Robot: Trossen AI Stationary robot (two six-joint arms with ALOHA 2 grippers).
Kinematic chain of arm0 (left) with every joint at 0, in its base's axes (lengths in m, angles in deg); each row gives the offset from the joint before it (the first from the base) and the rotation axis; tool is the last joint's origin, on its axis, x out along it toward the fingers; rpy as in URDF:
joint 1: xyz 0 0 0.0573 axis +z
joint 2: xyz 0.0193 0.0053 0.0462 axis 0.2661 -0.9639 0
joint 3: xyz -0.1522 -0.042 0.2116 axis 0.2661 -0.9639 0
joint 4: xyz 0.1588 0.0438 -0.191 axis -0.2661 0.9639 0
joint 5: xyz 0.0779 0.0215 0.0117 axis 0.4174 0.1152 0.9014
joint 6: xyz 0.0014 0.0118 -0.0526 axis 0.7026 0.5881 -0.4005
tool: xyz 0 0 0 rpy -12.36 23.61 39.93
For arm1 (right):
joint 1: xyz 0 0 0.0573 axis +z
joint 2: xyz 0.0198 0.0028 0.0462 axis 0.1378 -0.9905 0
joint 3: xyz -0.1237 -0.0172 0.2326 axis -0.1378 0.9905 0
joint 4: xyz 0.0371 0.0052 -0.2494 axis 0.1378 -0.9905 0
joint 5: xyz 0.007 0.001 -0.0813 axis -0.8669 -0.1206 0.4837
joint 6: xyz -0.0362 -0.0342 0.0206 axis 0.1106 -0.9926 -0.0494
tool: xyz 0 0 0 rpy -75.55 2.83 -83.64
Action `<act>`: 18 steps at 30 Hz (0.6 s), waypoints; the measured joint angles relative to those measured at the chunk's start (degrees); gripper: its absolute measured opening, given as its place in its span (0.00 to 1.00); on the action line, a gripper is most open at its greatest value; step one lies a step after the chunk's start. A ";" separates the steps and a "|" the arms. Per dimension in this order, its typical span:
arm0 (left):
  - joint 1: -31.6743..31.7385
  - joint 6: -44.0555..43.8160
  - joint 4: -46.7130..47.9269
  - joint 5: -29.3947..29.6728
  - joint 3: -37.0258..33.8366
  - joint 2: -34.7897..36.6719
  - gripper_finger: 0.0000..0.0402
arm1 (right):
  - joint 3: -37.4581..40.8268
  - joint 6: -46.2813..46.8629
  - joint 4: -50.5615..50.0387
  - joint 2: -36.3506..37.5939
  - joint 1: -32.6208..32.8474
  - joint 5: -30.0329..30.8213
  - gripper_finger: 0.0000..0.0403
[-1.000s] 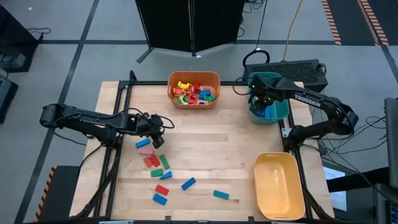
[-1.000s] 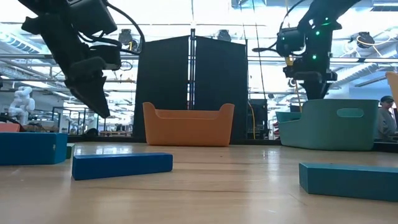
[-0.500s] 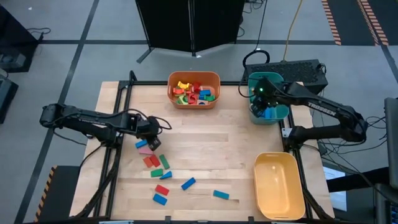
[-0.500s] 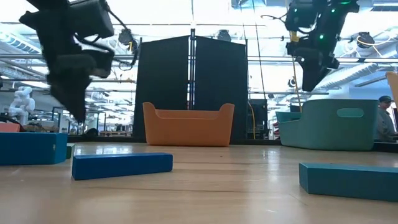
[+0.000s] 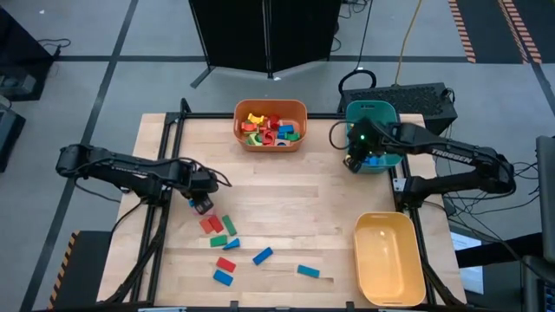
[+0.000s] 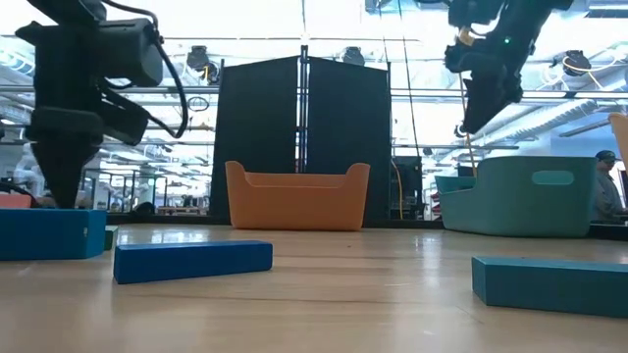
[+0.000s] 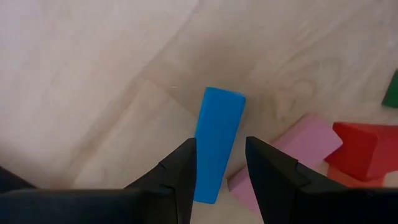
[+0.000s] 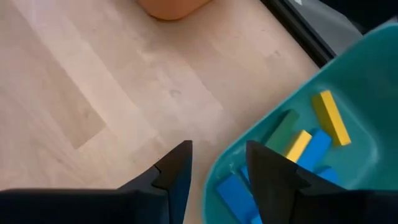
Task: Sort blocks by size
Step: Put the blue rectangular block into the green bin
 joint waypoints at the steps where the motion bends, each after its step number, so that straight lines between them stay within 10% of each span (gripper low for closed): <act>1: -0.14 0.45 0.00 -0.03 0.00 -0.14 0.34 | 0.00 0.23 0.04 0.00 0.54 0.00 0.35; 18: -0.31 2.52 -3.68 3.27 -0.13 -10.06 0.53 | 0.00 2.09 1.07 0.00 5.54 0.02 0.35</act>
